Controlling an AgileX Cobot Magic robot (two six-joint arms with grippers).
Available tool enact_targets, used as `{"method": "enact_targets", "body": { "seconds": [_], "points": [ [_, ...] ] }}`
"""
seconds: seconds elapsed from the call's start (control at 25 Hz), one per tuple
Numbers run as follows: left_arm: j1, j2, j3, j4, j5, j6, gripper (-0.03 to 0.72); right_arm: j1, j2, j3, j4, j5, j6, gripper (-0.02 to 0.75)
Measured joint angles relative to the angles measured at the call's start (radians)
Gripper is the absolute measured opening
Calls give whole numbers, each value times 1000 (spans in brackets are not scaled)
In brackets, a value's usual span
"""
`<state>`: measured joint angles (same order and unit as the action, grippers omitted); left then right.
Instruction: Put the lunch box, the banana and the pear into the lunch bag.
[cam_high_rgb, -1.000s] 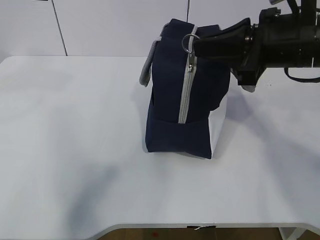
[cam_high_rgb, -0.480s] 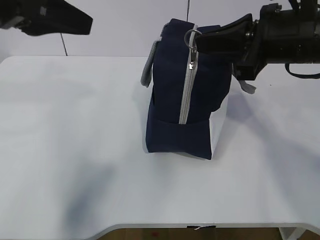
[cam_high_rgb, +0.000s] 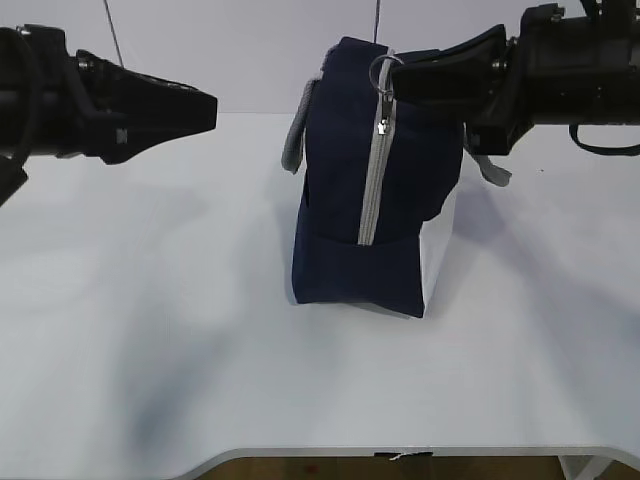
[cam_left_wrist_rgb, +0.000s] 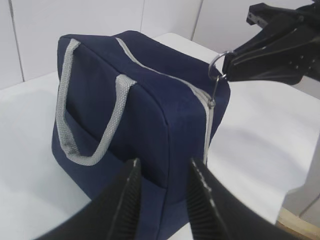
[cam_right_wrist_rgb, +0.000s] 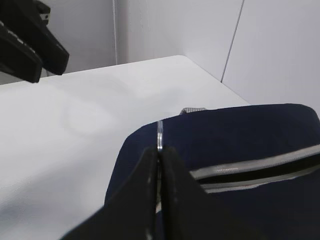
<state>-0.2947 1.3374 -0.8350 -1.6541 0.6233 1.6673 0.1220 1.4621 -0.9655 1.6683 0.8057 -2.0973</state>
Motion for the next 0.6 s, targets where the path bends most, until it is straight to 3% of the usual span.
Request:
{"method": "enact_targets", "body": {
  "seconds": [0.2,0.6],
  "points": [
    [0,55,54,-111,28,174,247,0,0,0,56,-7,0,6],
    [-6,229,34,-124,86,199,314,0,0,0,80,-12,21,6]
  ]
}}
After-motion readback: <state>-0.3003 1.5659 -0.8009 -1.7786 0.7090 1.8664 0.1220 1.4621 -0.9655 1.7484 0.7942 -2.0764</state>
